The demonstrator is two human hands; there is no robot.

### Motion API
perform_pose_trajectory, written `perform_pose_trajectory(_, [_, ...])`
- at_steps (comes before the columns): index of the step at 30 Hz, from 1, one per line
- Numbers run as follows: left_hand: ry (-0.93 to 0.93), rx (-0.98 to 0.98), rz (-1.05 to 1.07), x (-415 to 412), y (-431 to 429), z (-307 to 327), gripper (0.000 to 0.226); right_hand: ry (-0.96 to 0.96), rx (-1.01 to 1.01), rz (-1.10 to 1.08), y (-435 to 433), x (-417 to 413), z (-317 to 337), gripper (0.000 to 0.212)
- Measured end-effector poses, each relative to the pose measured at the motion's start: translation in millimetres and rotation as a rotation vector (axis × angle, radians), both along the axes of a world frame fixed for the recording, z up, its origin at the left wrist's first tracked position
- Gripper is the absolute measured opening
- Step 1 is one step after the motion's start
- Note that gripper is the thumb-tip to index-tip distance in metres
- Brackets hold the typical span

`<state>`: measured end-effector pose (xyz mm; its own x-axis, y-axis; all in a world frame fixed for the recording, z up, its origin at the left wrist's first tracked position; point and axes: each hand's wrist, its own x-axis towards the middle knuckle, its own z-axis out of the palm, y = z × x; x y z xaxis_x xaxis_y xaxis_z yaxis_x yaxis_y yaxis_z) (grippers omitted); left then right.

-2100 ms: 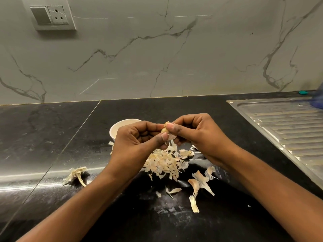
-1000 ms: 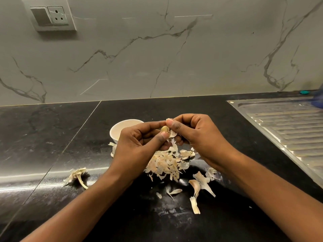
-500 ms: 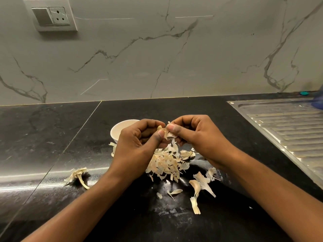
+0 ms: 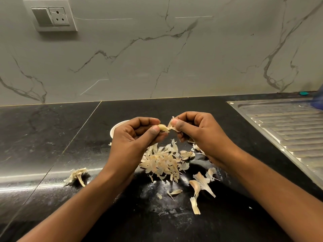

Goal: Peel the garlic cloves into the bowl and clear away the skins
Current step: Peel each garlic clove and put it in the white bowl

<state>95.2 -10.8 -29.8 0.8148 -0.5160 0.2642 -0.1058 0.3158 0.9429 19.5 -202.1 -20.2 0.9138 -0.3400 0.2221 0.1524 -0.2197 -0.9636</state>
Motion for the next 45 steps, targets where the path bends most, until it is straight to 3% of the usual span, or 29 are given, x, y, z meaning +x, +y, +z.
perform_pose_trajectory(6, [-0.113, 0.054, 0.063, -0.1, 0.1, -1.0, 0.021, 0.069, 0.091, 0.066, 0.7, -1.9, 2.5, 0.033])
perform_pose_trajectory(13, [-0.153, 0.058, 0.033, 0.9, 2.0, -0.4, 0.022, 0.143, 0.298, 0.141, 1.8, -3.9, 4.1, 0.020])
perform_pose_trajectory(21, [-0.093, 0.082, 0.017, -0.9, 2.0, -1.4, 0.035, 0.085, 0.106, 0.106, 0.8, -4.0, 1.2, 0.014])
perform_pose_trajectory(34, [-0.135, 0.068, 0.087, 1.9, 3.0, 0.3, 0.035, -0.007, 0.144, -0.002, -6.3, -1.2, -0.2, 0.012])
perform_pose_trajectory(38, [-0.179, 0.064, 0.158, 12.0, 12.1, 9.4, 0.035, -0.009, -0.012, -0.061, -11.1, -1.3, 0.2, 0.009])
perform_pose_trajectory(45, [-0.339, 0.240, 0.445, 57.1, 36.6, 15.1, 0.030, 0.004, -0.366, -0.074, -11.2, -0.4, -6.5, 0.007])
